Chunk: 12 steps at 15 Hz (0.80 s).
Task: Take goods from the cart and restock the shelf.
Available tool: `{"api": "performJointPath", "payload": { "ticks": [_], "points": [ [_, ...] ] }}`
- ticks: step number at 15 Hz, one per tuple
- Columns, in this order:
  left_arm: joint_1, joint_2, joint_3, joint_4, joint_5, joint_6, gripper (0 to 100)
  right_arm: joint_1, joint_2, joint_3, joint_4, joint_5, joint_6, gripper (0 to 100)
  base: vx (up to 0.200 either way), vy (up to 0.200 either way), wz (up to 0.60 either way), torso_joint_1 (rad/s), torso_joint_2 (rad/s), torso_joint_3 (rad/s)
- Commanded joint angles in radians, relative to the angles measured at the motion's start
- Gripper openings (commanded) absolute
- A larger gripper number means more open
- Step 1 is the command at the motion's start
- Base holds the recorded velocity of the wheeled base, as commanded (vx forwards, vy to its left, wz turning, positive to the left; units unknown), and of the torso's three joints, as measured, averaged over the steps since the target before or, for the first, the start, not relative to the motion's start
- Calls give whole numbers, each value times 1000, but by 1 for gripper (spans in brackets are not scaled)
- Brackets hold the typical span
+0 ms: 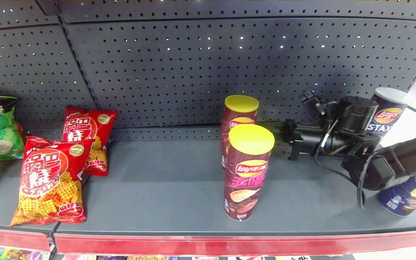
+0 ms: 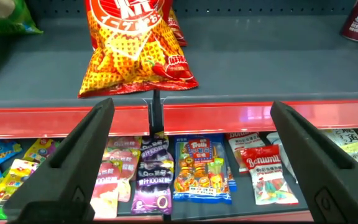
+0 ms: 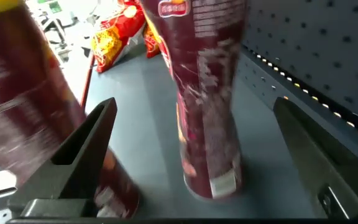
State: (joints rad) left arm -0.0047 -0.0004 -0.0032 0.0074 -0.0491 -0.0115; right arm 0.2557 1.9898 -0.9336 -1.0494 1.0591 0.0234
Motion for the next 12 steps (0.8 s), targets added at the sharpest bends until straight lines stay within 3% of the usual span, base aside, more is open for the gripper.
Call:
{"api": "performJointPath", "payload": {
  "ticks": [1, 6, 12],
  "points": [
    [0, 0, 0, 0, 0, -1, 100, -23, -52, 45, 0, 4, -8, 100, 0, 0, 0, 0, 0, 0],
    [0, 0, 0, 0, 0, -1, 100, -38, -154, 194, -1, 50, -63, 100, 0, 0, 0, 0, 0, 0],
    [0, 0, 0, 0, 0, -1, 100, 0, -238, 277, -1, 101, -94, 100, 0, 0, 0, 0, 0, 0]
  ]
}}
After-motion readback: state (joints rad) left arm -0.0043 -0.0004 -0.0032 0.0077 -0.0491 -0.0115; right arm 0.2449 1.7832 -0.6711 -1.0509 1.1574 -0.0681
